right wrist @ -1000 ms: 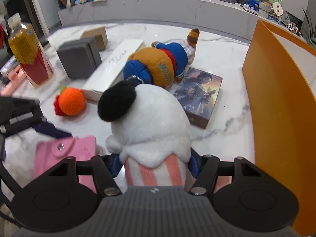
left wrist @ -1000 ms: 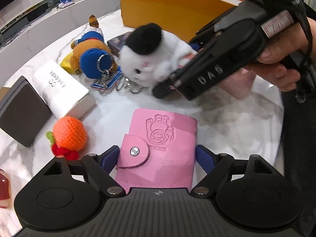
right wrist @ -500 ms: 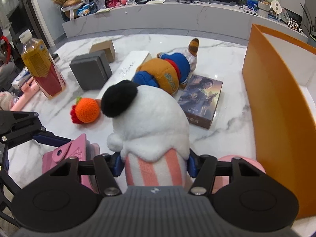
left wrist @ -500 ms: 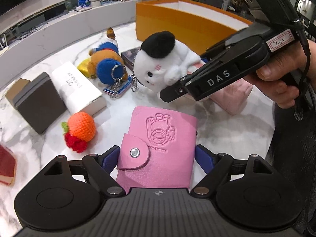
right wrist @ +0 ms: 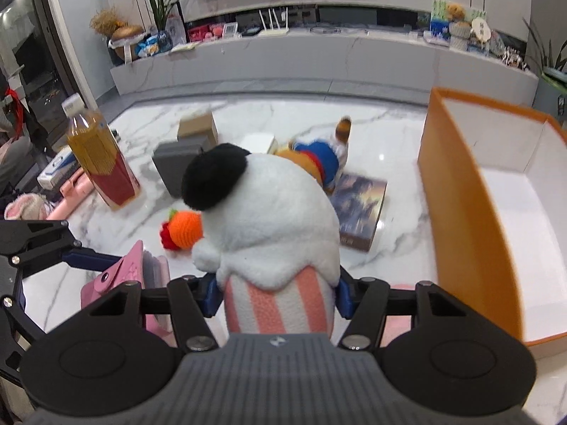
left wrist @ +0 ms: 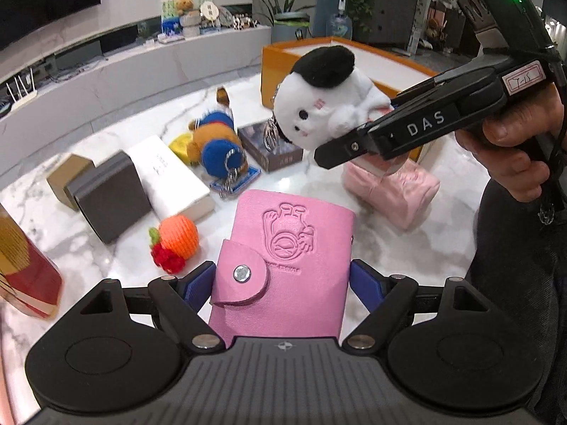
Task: Organize objects
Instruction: 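Carry the pink wallet and white plush toy over the orange box with both tools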
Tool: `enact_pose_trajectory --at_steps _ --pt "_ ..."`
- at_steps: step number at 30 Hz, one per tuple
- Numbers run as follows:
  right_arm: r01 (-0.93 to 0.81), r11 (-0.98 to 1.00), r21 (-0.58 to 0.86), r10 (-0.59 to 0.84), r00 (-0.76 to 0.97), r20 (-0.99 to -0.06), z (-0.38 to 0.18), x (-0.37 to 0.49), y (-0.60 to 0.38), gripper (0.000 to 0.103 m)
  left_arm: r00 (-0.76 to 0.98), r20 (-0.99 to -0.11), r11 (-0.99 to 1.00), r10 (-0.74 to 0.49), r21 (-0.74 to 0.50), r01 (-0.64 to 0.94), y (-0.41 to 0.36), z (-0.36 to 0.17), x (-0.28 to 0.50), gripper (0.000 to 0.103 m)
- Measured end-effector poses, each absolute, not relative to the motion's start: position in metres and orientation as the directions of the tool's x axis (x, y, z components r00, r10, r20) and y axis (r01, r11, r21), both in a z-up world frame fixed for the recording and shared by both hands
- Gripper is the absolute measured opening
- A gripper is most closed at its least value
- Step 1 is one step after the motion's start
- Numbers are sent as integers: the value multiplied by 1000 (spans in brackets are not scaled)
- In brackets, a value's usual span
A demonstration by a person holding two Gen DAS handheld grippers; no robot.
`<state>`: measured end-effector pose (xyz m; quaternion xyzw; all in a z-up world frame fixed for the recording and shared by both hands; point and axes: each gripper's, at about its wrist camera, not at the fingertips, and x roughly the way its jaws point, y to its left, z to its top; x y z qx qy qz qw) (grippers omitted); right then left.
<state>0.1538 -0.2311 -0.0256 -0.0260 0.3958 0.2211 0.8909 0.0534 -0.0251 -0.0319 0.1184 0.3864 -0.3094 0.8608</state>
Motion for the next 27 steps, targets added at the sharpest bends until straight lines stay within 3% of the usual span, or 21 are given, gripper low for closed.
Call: enact_pose_trajectory --at_steps 14,27 --pt "-406 910 91 364 673 -644 30 145 -274 61 575 -681 790 -454 -9 613 -56 13 68 95" --pt "-249 966 65 239 774 -587 64 165 -384 61 543 -622 689 -564 7 724 -174 54 111 95"
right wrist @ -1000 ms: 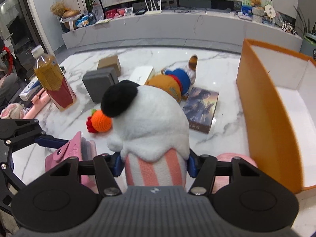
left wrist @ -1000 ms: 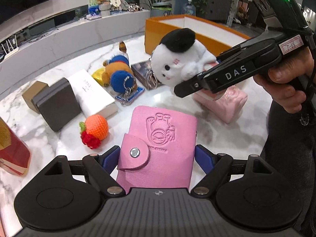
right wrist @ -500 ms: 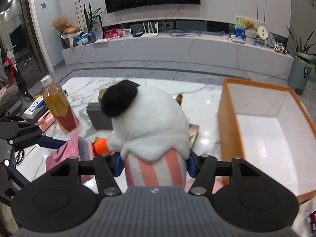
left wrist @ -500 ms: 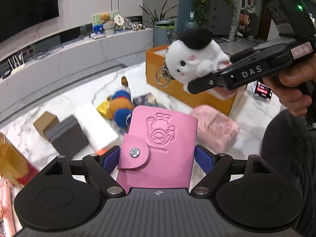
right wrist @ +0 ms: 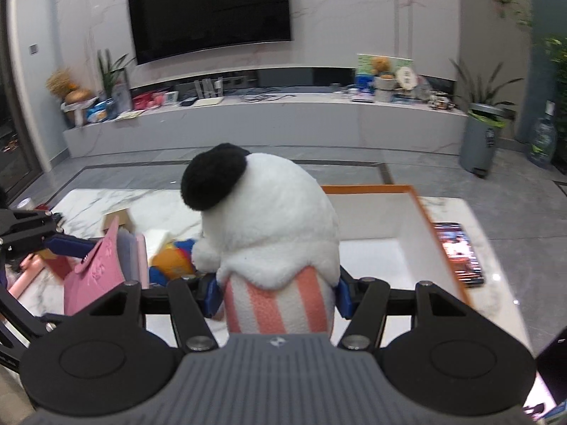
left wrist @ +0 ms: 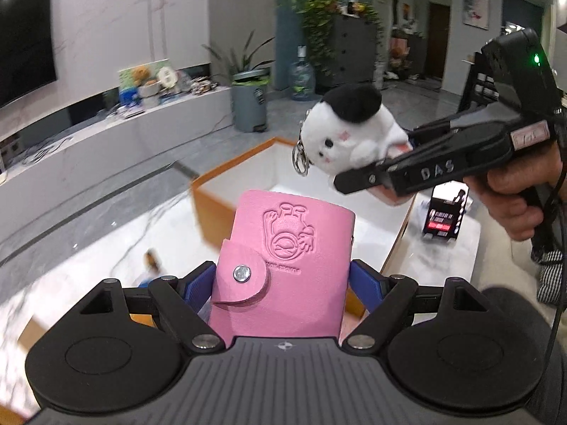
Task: Organize objects
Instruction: 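Carry the pink wallet and white plush toy over the orange box with both tools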
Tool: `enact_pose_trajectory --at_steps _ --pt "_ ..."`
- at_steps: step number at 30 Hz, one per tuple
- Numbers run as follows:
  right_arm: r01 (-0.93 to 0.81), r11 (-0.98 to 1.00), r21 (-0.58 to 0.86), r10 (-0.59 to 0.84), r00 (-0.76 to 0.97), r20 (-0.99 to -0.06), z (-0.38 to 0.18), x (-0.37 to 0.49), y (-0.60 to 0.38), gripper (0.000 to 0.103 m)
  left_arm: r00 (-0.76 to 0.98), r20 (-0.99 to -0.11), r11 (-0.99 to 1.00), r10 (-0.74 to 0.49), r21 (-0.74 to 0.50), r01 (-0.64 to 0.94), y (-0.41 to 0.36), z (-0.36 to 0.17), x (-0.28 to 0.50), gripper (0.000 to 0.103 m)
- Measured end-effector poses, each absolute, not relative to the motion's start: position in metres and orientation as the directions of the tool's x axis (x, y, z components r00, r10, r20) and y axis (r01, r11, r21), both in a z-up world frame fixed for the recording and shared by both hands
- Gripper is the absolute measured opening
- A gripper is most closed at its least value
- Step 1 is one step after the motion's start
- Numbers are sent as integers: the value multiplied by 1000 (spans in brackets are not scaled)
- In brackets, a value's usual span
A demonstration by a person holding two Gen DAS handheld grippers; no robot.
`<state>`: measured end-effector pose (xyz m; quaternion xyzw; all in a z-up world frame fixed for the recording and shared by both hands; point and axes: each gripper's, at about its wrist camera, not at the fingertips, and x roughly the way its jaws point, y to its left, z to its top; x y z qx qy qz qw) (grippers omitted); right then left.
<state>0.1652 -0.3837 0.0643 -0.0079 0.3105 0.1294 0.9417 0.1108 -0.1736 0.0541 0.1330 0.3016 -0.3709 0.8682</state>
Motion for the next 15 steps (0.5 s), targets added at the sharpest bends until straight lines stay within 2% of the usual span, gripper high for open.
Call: enact_pose_trajectory --at_steps 4,10,15 --pt "-200 978 56 194 784 -590 63 175 -415 61 517 -615 675 -595 -34 737 -207 53 129 95" --pt "-128 990 55 135 779 -612 48 192 -451 61 478 -614 701 -628 -180 690 -245 45 170 95" --pt "-94 994 54 107 764 -636 33 205 -470 61 458 -657 733 -599 -219 645 -267 33 191 95"
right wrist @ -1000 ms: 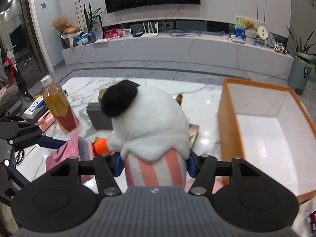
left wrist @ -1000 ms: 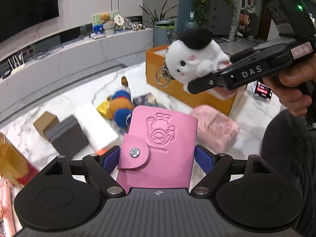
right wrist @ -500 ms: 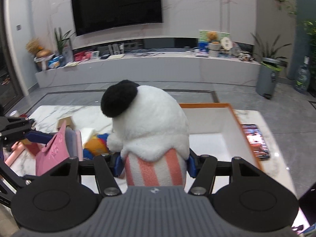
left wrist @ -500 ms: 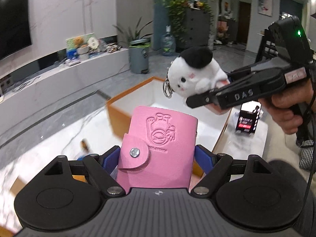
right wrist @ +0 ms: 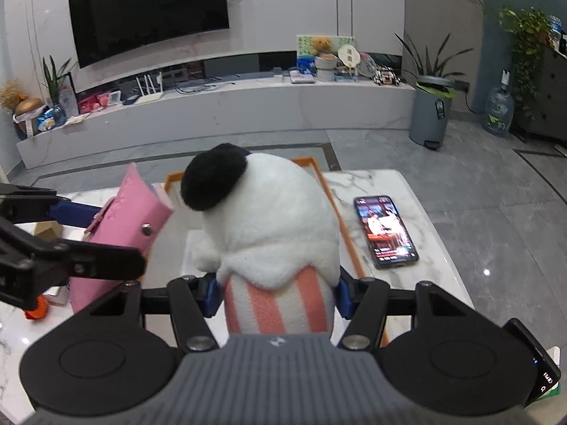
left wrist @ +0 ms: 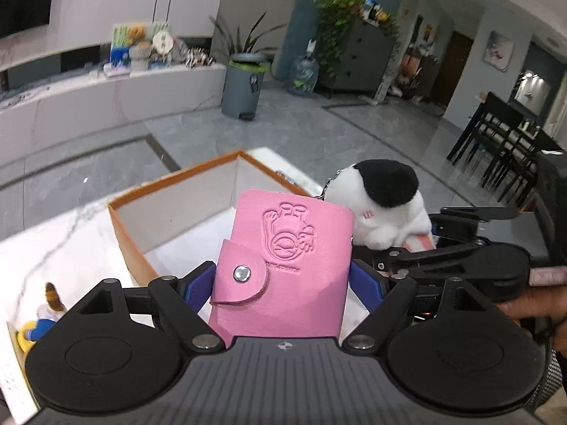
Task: Organize objects
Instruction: 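Carry the pink wallet and white plush toy over the orange box with both tools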
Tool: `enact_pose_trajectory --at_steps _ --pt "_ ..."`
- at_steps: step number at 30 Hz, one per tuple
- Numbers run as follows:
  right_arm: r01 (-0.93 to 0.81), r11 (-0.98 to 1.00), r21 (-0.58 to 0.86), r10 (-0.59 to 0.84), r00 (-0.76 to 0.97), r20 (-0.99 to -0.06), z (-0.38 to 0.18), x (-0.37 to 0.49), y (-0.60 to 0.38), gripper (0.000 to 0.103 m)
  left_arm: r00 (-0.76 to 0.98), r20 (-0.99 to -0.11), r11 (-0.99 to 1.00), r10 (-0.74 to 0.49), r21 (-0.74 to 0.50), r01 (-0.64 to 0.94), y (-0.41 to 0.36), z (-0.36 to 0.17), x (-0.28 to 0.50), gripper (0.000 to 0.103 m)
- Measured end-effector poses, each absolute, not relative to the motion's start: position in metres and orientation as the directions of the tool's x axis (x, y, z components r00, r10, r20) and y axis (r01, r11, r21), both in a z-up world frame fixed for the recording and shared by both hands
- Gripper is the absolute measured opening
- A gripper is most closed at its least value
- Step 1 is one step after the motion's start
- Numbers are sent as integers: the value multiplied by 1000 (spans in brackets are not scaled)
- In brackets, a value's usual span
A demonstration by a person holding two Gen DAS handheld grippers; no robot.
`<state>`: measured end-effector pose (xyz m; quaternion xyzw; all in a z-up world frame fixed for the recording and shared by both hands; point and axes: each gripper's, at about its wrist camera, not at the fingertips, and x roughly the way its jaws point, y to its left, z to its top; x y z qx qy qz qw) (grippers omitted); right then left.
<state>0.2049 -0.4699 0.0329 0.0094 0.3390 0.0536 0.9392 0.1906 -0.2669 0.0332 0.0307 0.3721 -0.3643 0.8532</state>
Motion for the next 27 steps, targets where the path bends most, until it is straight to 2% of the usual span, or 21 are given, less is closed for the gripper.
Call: enact_pose_trajectory --at_steps 4,11,19,27 --pt "-95 995 38 97 745 -659 19 217 -472 61 443 -708 766 -551 -219 604 -279 20 202 95" --pt "-120 993 16 97 708 -699 -8 231 -475 61 442 -745 825 -500 -255 504 -282 2 214 95" --pt "-202 979 -23 112 633 -766 -33 246 -477 61 405 -807 854 -430 -218 472 -284 -13 210 94" --pt "-266 958 -104 87 617 -782 -42 246 -470 62 422 -842 870 -338 -108 480 -297 -8 195 95"
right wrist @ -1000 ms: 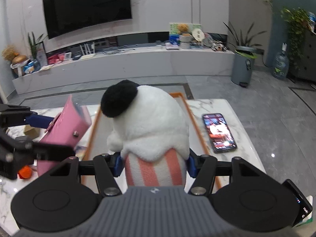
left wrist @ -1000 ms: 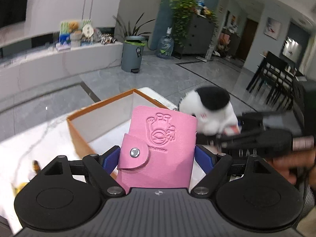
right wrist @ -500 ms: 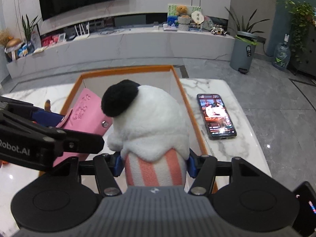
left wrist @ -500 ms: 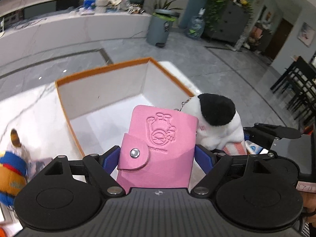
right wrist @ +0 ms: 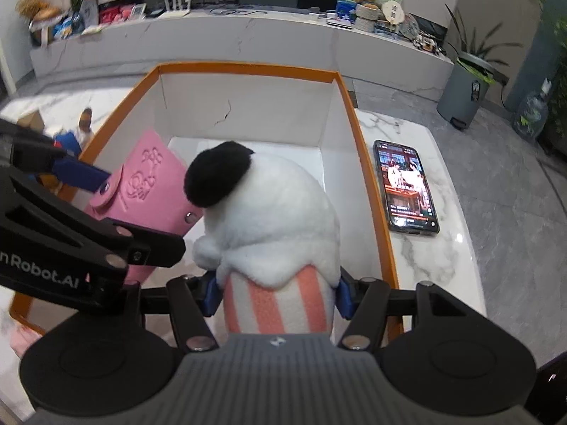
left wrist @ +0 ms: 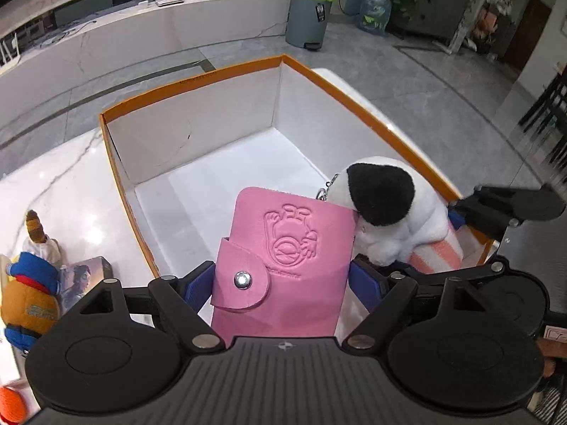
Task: Organize objects
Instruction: 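Carry the pink wallet and white plush toy over the orange box with both tools, then open both tools to drop the wallet and plush toy into the box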
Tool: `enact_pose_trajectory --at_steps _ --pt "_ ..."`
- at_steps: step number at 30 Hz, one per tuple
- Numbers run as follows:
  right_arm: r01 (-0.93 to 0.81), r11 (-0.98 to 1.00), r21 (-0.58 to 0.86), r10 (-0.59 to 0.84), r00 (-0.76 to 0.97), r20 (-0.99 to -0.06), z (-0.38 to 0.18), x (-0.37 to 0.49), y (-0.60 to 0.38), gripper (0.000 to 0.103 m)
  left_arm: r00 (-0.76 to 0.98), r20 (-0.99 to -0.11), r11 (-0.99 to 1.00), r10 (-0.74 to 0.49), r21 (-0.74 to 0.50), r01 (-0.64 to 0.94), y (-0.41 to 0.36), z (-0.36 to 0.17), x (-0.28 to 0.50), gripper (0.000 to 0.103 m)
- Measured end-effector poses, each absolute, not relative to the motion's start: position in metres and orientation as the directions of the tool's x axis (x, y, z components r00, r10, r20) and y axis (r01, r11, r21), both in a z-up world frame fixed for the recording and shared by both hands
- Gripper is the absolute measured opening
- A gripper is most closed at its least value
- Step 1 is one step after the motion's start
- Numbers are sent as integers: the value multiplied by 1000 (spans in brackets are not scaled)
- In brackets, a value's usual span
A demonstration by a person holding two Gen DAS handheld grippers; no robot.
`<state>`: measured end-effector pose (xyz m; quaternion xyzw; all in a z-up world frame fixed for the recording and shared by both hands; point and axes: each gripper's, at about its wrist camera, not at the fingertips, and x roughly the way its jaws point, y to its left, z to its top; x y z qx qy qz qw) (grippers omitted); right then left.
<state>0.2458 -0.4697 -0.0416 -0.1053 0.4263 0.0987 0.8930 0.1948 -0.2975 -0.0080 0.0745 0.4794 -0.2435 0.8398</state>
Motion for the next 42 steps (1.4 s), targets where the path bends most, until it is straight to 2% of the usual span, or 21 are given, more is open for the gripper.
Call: enact_pose_trajectory --at_steps 5,12,14,18,29,42 --pt "-319 920 -228 14 608 -794 -51 246 -461 63 419 -861 863 -288 -44 503 -311 -10 187 95" --pt "-329 912 -244 -16 567 -823 -51 250 -457 64 387 -888 873 -248 -32 486 -320 -7 191 95" --pt "-331 911 -247 -18 566 -824 -52 250 -457 66 389 -885 875 -256 -40 483 -319 -6 190 95" --pt "-330 915 -232 -6 563 -826 -50 250 -457 71 366 -865 860 -342 -131 493 -314 -2 192 95" --pt "-294 929 -226 -16 578 -816 -40 241 -459 71 398 -839 861 -370 -148 487 -307 16 191 95" --pt "-296 921 -252 -15 621 -783 -3 215 -437 71 455 -810 871 -371 -133 472 -278 48 177 95"
